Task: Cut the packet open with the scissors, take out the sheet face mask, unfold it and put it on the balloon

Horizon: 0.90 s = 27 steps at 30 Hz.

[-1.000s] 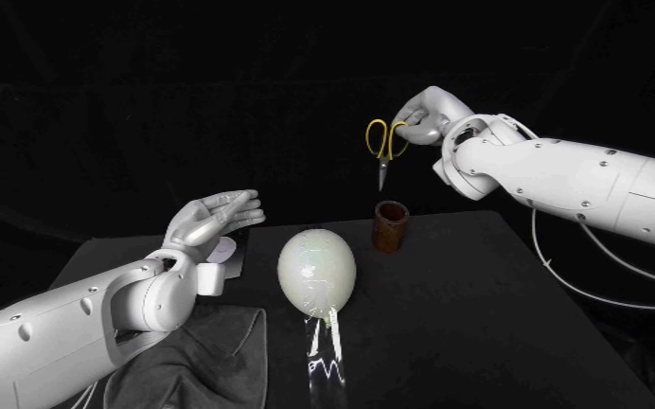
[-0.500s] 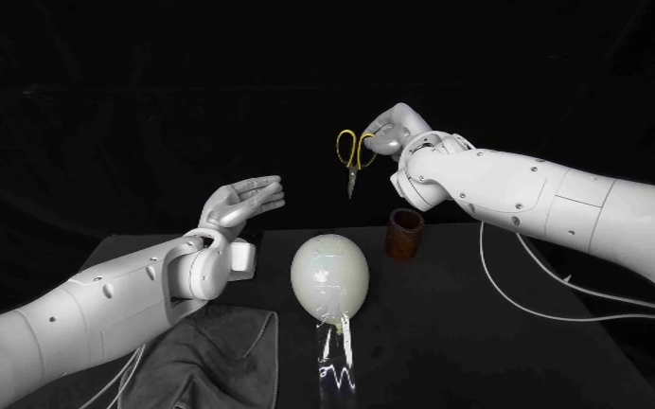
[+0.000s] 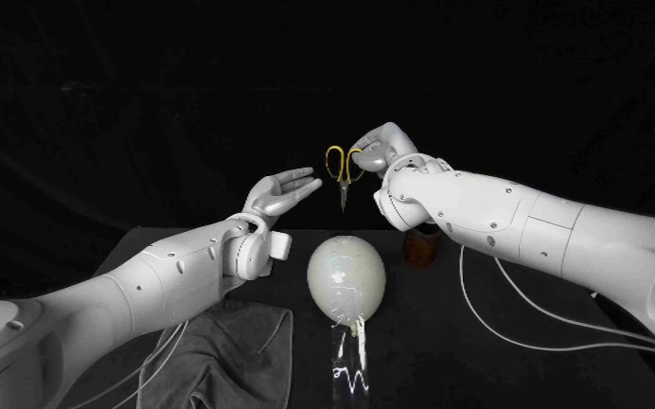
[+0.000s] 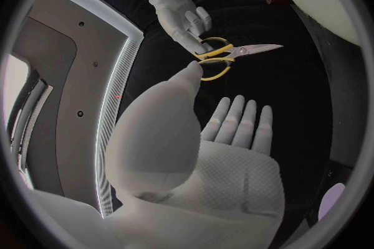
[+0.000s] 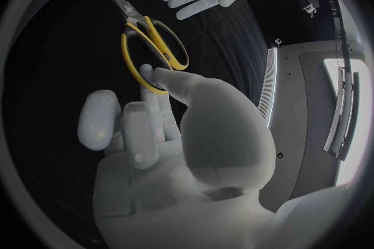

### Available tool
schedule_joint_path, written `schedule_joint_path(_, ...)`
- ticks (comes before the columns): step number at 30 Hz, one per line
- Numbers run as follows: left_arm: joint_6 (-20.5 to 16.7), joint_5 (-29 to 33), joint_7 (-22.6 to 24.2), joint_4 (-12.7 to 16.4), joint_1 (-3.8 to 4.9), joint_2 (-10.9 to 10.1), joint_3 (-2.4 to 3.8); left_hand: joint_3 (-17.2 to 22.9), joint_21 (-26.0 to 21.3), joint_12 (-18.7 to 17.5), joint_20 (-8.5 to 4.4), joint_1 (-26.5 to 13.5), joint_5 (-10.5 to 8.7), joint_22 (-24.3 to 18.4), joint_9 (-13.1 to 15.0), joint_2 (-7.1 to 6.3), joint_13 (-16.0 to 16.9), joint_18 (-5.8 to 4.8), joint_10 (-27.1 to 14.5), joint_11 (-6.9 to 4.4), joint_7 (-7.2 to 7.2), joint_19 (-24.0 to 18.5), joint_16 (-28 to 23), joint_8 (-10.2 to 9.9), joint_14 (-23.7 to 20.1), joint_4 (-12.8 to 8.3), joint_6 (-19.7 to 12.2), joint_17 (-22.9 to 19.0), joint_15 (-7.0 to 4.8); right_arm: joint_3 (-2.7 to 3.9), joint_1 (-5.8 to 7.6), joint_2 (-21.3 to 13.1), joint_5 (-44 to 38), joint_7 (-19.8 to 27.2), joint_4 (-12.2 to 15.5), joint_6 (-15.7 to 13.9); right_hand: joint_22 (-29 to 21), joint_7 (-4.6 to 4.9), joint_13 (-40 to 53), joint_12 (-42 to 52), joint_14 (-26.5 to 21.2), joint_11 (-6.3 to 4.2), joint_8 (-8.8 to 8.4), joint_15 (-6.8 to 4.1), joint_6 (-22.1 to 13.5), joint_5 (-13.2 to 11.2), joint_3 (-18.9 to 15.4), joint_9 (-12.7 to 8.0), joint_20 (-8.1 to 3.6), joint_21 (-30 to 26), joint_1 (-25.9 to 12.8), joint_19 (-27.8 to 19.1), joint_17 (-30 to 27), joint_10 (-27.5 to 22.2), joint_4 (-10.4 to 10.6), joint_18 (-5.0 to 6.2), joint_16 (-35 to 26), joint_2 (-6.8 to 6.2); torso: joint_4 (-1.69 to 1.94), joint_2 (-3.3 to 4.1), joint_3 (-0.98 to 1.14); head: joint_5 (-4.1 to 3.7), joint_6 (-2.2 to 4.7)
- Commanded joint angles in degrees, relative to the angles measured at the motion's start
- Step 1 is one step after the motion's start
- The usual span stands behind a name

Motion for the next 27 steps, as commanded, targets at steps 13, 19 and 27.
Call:
schedule_joint_path(13, 2.49, -4.98, -7.89, -5.79, 0.59, 3.85, 0.08, -5.25, 0.75, 0.57, 0.19, 4.16, 0.10, 0.54, -0.05, 3.71, 0.34, -0.28, 0.98, 1.88, 5.78, 2.05, 1.07, -0.74, 3.54, 0.46, -2.38, 0.50, -0.06, 0.54, -1.09, 2.26, 3.43, 4.17, 1.20, -2.42, -0.14, 0.06, 0.13, -0.45, 1.92, -1.59, 0.39, -0.52, -0.65, 0.78, 0.62, 0.24, -0.11, -0.16, -0.14, -0.39, -0.27, 1.97, -0.15, 0.53, 0.26, 0.37, -0.21, -0.01, 0.01, 0.98, -0.75)
schedule_joint_path(19, 2.51, -4.07, -8.64, -6.88, 0.64, 4.29, 0.08, -5.42, 0.98, 1.00, 0.03, 5.06, 0.11, 0.54, 0.27, 4.35, 0.53, -0.83, 4.06, 2.00, 5.94, 2.73, 1.42, -0.33, 5.35, 0.16, -1.38, 0.81, -0.07, 0.75, -1.20, 2.20, 4.79, 5.07, 2.55, -2.70, -0.14, 0.06, 0.13, -0.45, 1.92, -1.59, 0.39, -0.52, -0.65, 0.78, 0.62, 0.24, -0.11, -0.16, -0.14, -0.39, -0.27, 1.97, -0.15, 0.53, 0.26, 0.37, -0.16, -0.06, 0.04, 0.99, -0.90)
schedule_joint_path(27, 3.94, -2.70, -8.75, -7.75, 0.67, 4.87, 0.08, -5.15, 1.01, 1.74, -0.22, 6.18, 0.12, 0.45, 1.29, 5.35, 0.83, 0.15, 8.93, 1.65, 5.57, 3.06, 1.78, 1.29, 7.40, -0.44, 2.70, 1.13, -0.25, 0.89, -1.29, 2.56, 5.69, 5.76, 3.34, -2.71, -0.17, 0.06, 0.14, -0.47, 1.91, -1.59, 0.41, -0.52, -0.67, 0.85, 0.67, 0.27, -0.11, -0.17, -0.16, -0.42, -0.32, 1.97, -0.18, 0.54, 0.24, 0.38, -0.18, -0.10, 0.00, 1.02, -1.05)
